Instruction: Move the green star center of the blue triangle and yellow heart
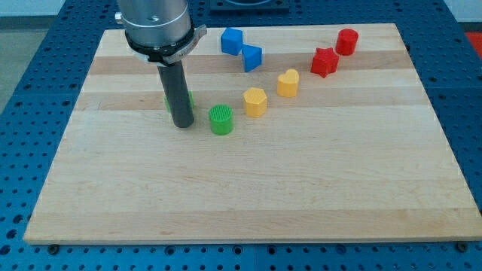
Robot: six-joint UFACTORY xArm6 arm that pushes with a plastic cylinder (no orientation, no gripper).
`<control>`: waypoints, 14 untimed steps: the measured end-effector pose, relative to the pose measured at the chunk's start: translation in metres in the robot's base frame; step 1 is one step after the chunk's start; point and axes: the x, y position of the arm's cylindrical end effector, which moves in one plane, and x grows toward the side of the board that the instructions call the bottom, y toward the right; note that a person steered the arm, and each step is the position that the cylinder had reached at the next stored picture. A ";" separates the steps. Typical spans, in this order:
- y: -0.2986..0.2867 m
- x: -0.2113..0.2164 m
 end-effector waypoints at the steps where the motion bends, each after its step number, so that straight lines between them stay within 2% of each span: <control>1: -0.040 0.020; 2: -0.079 0.008; 3: -0.068 -0.009; 5: 0.006 -0.060; 7: 0.041 -0.097; 8: -0.001 -0.081; 9: -0.008 -0.054; 10: 0.010 -0.045; 12: 0.055 -0.045; 14: 0.057 -0.080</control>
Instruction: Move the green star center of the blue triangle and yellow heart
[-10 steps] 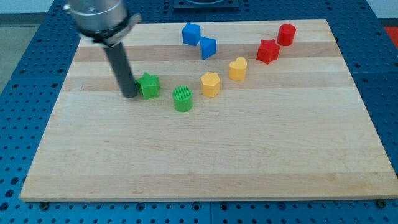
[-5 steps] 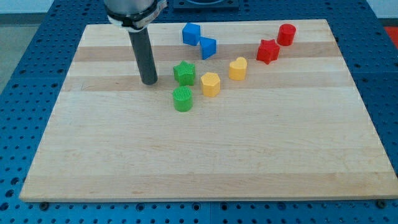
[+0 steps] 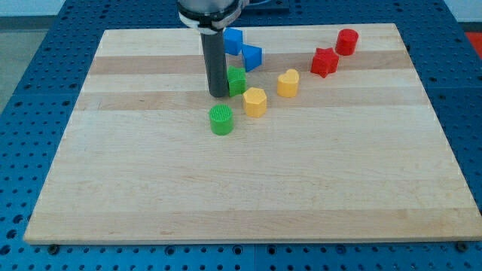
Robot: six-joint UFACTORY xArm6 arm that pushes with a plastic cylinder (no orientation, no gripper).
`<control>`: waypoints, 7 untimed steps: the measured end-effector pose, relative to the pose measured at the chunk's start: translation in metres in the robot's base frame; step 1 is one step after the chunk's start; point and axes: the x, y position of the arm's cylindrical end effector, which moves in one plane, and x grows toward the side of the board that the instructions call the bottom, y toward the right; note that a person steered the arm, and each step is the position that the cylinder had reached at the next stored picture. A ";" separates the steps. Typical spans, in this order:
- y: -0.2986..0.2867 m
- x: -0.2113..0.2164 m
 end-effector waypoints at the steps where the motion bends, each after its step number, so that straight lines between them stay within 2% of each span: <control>1: 0.006 -0.018; 3: 0.037 -0.028; 7: 0.053 -0.030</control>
